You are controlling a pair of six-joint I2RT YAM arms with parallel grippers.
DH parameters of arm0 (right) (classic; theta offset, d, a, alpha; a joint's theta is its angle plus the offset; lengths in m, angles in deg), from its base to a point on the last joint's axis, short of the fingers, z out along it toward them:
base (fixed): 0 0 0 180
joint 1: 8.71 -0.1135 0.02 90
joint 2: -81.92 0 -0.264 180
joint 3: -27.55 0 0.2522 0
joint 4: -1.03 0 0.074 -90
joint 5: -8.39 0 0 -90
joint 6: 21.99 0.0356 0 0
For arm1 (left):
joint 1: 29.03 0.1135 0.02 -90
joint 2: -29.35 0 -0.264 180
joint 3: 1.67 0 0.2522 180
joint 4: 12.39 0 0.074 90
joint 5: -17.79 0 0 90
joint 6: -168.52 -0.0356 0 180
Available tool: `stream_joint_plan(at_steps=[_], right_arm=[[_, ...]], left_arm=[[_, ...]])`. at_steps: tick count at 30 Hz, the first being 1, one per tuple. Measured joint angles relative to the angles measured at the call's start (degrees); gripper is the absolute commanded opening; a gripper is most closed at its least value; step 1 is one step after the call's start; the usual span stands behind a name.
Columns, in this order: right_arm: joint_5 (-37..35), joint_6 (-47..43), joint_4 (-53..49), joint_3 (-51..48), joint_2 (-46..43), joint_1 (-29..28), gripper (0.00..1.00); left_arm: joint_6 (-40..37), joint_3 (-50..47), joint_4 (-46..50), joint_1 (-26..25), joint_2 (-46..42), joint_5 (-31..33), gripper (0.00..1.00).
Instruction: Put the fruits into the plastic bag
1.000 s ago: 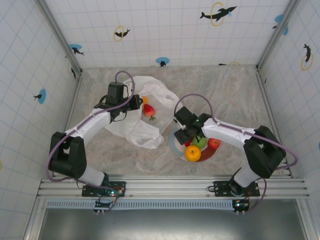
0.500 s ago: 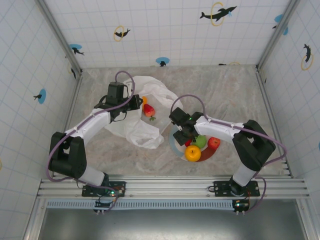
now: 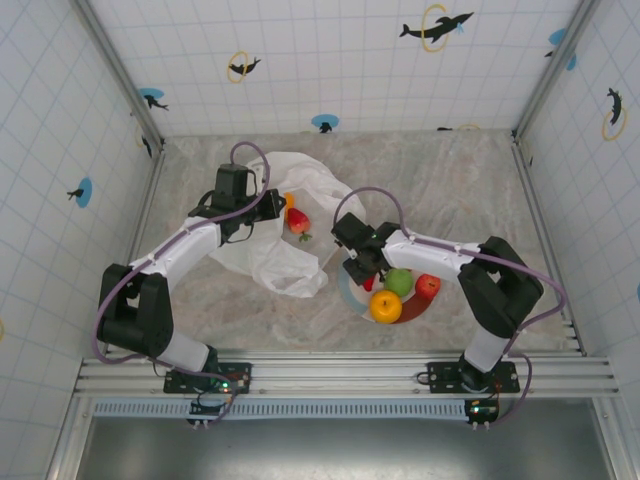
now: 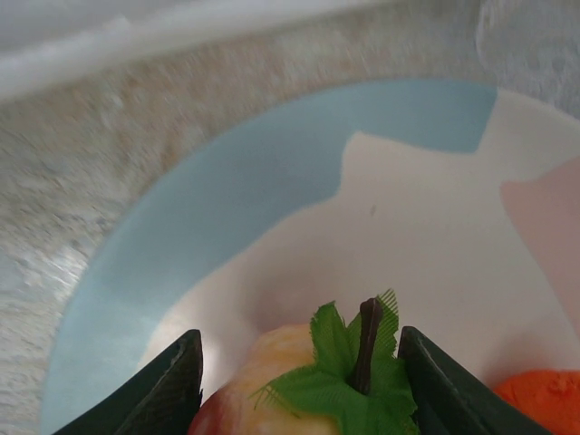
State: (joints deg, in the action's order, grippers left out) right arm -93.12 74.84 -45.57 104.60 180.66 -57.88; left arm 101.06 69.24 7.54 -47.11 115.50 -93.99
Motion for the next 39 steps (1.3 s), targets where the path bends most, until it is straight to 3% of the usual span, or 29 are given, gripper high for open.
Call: stream_joint_plan(at_steps=[14,25,32,39], right_arm=[[2.8,-0.5,7.7,3.0,1.4,0.4,0.51],[9.0,-1.6,30.3,1.1,-0.5,0.6,0.51],[10.0,-0.9,43.8,1.1,4.3,0.5,0.51],[9.5,5.4,55.9,0.8,8.7,0.5,0.51]], left_arm=[[0.0,0.0,0.0,-0.3,0.0,0.2,0.00],[0.0,0.0,0.0,-0.3,0.0,0.2,0.00],[0.0,0.0,0.0,-0.3,0.0,-0.1,0.00],[0.4,0.0,0.0,-0.3,0.0,-0.1,0.00]])
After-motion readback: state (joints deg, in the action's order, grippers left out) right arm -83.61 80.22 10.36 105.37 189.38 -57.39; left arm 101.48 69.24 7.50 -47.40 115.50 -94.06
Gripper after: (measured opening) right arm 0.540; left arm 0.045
